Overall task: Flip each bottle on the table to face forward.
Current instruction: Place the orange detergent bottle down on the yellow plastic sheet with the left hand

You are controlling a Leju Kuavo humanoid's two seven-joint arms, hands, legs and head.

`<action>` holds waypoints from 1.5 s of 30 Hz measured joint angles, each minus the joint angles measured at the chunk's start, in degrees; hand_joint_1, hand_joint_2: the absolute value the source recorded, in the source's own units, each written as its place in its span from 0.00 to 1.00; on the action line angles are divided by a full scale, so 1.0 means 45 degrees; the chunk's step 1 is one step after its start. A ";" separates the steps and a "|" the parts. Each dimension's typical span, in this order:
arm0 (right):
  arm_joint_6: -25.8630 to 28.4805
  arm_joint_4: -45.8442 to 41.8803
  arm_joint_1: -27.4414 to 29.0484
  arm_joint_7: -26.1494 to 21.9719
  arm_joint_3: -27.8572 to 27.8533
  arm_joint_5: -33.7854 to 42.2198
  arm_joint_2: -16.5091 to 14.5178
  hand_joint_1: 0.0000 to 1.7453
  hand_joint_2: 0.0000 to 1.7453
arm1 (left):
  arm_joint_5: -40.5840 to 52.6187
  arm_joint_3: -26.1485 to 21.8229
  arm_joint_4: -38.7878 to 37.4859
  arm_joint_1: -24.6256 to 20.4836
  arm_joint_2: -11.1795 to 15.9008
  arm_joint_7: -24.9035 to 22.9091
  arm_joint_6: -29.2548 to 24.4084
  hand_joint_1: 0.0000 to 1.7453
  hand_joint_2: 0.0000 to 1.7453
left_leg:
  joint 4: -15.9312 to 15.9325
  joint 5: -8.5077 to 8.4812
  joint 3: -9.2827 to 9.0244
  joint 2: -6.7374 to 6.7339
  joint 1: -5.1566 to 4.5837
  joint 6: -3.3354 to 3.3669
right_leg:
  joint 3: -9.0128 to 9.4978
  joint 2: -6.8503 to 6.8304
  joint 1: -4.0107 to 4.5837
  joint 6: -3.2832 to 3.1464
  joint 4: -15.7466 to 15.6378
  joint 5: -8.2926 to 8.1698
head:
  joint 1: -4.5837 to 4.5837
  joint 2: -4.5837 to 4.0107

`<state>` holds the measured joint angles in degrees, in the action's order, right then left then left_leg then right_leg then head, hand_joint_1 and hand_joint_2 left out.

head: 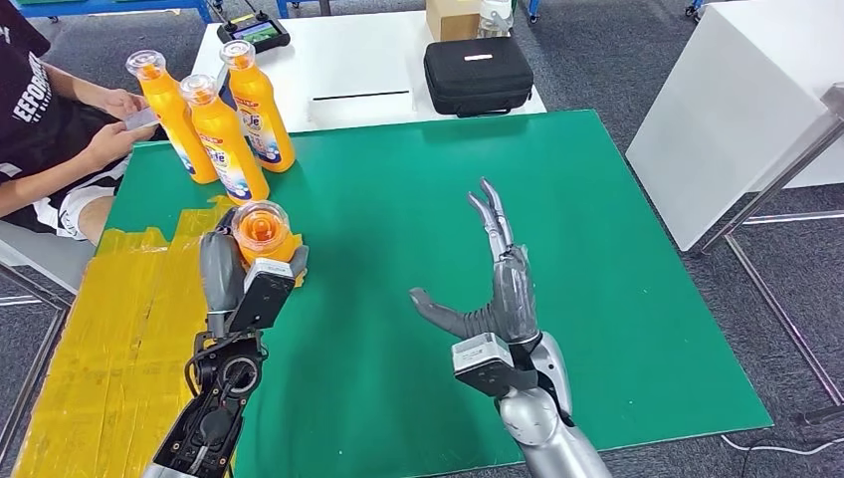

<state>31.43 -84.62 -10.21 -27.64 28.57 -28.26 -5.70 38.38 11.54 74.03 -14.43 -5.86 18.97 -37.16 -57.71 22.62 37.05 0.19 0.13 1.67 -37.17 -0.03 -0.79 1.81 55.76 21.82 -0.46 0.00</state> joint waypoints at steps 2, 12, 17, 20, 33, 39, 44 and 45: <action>0.0000 -0.0021 0.0012 0.0002 -0.0010 -0.0002 0.0012 0.00 1.00 | 0.0000 -0.0028 -0.0001 -0.0002 0.0000 0.0000 0.0000 1.00 1.00 | 0.0000 0.0000 0.0000 0.0000 0.0000 0.0000 | 0.0000 0.0000 0.0000 0.0000 0.0000 0.0000 | -0.0002 0.0000; 0.0287 -0.0617 0.0159 -0.0103 -0.0053 0.0198 0.0117 0.00 1.00 | 1.0362 -0.1162 0.0163 0.0009 0.0040 -0.2702 -0.0602 1.00 1.00 | 0.0000 0.0001 -0.0001 -0.0002 0.0000 -0.0001 | -0.0002 0.0002 0.0000 -0.0001 0.0000 0.0000 | 0.0004 0.0000; 0.0273 -0.1252 0.0270 -0.0092 -0.0131 0.0599 0.0305 0.00 1.00 | 1.1674 0.1487 -0.0769 -0.1432 0.2365 -1.0178 -0.0391 1.00 1.00 | -0.0002 -0.0025 0.0001 -0.0010 0.0008 -0.0035 | -0.0035 0.0008 0.0020 -0.0036 -0.0001 -0.0024 | -0.0007 0.0000; 0.0163 -0.1450 0.0314 -0.0182 -0.0238 0.0839 0.0391 0.00 1.00 | 1.1546 0.4084 -0.2361 -0.2654 0.3362 -1.1011 0.0533 1.00 1.00 | 0.0003 -0.0047 -0.0004 0.0019 0.0019 -0.0040 | 0.0004 -0.0030 0.0026 -0.0039 0.0003 -0.0020 | -0.0001 0.0000; -0.0118 -0.1804 0.0786 -0.0401 -0.0419 0.0891 0.0568 0.00 1.00 | 1.1448 0.5320 -0.9177 -0.4071 0.3638 -0.7260 0.0903 1.00 1.00 | 0.0002 -0.0033 0.0000 -0.0069 0.0023 -0.0058 | -0.0026 0.0077 0.0032 -0.0075 0.0001 -0.0052 | 0.0002 0.0000; -0.0257 -0.1804 0.0786 -0.0378 -0.0418 0.0828 0.0575 0.00 1.00 | 1.1448 0.4778 -0.9899 -0.4279 0.3526 -0.7074 0.1088 1.00 1.00 | 0.0004 -0.0026 -0.0012 -0.0063 0.0024 -0.0070 | -0.0016 0.0079 0.0032 -0.0078 0.0000 -0.0050 | 0.0004 0.0000; -0.0358 -0.1804 0.0785 -0.0284 -0.0419 0.0682 0.0569 0.00 1.00 | 1.1449 0.4445 -1.0183 -0.4406 0.3393 -0.7152 0.1225 0.64 1.00 | 0.0004 -0.0031 -0.0023 -0.0062 0.0025 -0.0073 | -0.0005 0.0078 0.0033 -0.0078 0.0001 -0.0054 | 0.0002 0.0000; -0.0397 -0.1804 0.0785 -0.0247 -0.0418 0.0619 0.0567 0.00 1.00 | 1.1449 0.4352 -1.0216 -0.4413 0.3352 -0.7209 0.1211 0.43 1.00 | 0.0004 -0.0031 -0.0025 -0.0062 0.0025 -0.0073 | -0.0004 0.0078 0.0033 -0.0078 0.0001 -0.0055 | 0.0001 0.0000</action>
<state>29.64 -92.74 -6.68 -28.75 26.69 -25.48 -3.15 89.90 31.12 28.06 -34.29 9.23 -13.47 -31.71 -57.70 22.48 36.94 -0.09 0.24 1.35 -37.19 0.32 -0.64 1.46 55.77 21.57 -0.46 0.00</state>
